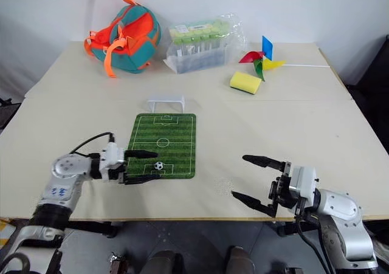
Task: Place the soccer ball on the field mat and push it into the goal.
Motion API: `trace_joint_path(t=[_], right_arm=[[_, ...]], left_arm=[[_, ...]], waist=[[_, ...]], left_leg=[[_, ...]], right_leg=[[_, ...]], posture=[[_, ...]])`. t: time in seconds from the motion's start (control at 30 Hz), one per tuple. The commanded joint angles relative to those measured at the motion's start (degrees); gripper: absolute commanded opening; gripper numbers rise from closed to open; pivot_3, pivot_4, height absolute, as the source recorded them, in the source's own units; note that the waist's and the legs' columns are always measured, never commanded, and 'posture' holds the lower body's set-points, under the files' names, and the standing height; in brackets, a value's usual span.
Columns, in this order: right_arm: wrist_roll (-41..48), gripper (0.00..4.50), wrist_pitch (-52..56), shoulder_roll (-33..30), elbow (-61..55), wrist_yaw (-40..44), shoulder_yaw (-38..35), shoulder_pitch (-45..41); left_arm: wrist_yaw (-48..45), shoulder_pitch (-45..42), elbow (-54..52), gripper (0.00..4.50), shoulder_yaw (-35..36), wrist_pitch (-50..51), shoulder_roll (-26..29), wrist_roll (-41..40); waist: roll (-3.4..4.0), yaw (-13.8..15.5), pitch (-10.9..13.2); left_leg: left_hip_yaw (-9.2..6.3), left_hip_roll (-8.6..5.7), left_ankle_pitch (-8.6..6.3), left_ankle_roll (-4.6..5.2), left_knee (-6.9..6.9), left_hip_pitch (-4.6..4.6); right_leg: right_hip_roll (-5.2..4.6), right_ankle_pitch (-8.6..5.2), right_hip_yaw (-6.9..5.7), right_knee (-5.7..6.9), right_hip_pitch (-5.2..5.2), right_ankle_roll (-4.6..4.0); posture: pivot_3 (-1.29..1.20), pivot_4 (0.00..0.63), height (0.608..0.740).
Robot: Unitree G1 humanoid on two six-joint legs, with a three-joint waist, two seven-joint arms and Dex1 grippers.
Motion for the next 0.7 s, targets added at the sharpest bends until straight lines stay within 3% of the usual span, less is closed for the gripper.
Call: trace_joint_path(t=[0.03, 0.1, 0.2, 0.33, 0.47, 0.7], right_arm=[[1.6, 4.5, -0.4, 0.46, -1.56, 0.53, -0.49, -0.49], [1.87, 4.5, -0.59, 0.64, -1.0, 1.13, -0.47, -0.92], [1.74, 4.5, -1.16, 0.94, 0.44, 2.54, -0.11, -1.83], [0.51, 4.5, -3.32, 2.22, 4.63, 5.12, 0.97, -4.0], [0.09, 4.5, -4.59, 2.59, 6.79, 6.37, 1.21, -5.03], [-0.59, 4.5, -7.33, 2.92, 10.23, 8.26, 0.98, -5.3]], left_arm=[[0.01, 5.45, -7.44, 3.4, 6.68, 3.44, 3.79, -5.64], [-0.06, 9.66, -11.0, 3.4, 10.02, 6.16, 5.67, -8.47], [0.19, 15.78, -15.13, 2.79, 12.78, 9.06, 6.78, -10.72], [-0.84, 22.55, -19.21, 1.48, 10.59, 9.92, 5.18, -10.17], [-1.11, 22.93, -21.64, 0.15, 5.4, 10.23, 3.24, -8.22], [3.26, 14.88, -16.65, 0.04, -0.29, 9.55, -1.73, -3.2]], waist=[[0.0, 0.03, 0.0], [0.0, -0.06, 0.0], [0.01, 0.05, 0.0], [0.02, 0.19, 0.01], [0.02, 0.36, 0.01], [0.03, 0.17, 0.01]], left_leg=[[0.0, 0.0, 0.0, 0.0, 0.0, 0.0], [0.01, 0.01, -0.05, 0.0, 0.01, 0.0], [0.03, 0.04, -0.1, -0.02, 0.01, 0.03], [0.04, 0.05, -0.13, -0.03, 0.02, 0.05], [0.04, 0.05, -0.13, -0.02, 0.04, 0.04], [0.07, 0.05, -0.13, -0.03, 0.06, 0.07]], right_leg=[[0.0, 0.0, 0.0, -0.01, 0.0, 0.0], [0.0, 0.0, 0.02, -0.03, 0.0, -0.01], [0.03, 0.0, 0.05, -0.02, 0.0, -0.01], [0.04, 0.0, 0.06, -0.02, 0.02, -0.02], [0.04, 0.0, 0.06, -0.02, 0.02, -0.03], [0.07, 0.01, 0.08, 0.01, 0.02, -0.04]], posture=[[0.0, 0.15, 0.74], [0.0, 0.15, 0.74], [0.0, 0.15, 0.74], [0.0, 0.15, 0.74], [0.0, 0.15, 0.74], [0.0, 0.15, 0.74]])
